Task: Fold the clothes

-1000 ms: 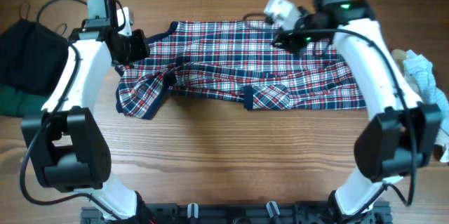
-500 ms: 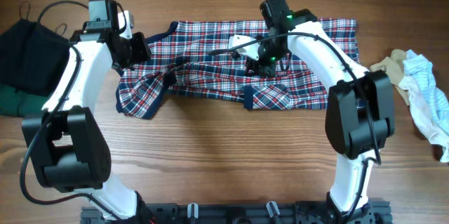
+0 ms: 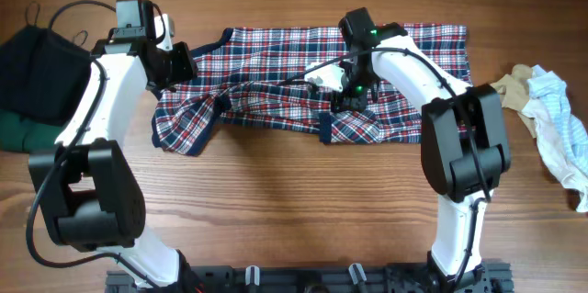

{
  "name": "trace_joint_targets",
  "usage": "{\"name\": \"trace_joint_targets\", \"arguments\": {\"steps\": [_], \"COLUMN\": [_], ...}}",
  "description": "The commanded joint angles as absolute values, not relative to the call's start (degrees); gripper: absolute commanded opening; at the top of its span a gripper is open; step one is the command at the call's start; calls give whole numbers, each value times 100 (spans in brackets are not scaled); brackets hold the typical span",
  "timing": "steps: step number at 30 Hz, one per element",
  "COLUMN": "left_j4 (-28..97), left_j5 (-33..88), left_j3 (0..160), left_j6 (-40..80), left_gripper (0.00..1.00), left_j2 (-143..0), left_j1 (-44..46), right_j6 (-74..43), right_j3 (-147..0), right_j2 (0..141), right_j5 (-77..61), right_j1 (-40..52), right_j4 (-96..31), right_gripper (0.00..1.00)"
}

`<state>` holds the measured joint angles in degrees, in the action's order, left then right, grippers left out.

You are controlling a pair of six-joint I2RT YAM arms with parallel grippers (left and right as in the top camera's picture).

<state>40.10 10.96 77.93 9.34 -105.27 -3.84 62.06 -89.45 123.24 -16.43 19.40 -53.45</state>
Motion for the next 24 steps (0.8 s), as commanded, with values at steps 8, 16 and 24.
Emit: {"name": "trace_joint_targets", "arguments": {"steps": [8,16,24], "left_j4": [3986,3986,3990], "left_j5": [1041,1041,1041], "left_j3": [7723,7723,7723], "left_j6": [945,945,945], "left_gripper": [43,43,43], "left_j2": [-10516,-10516,-10516], "left_j1": [-429,-429,-429], "right_j6": [6265,5830,5660], "right_j3": [-8888,-9360,-9419], "right_j2": [12433,12324,11977], "right_j5": [-1135,-1212,-1358], "right_j1": [1927,1927,1929], "right_j4": [-5352,-5527,-5028], "right_gripper": [4,4,5]}}
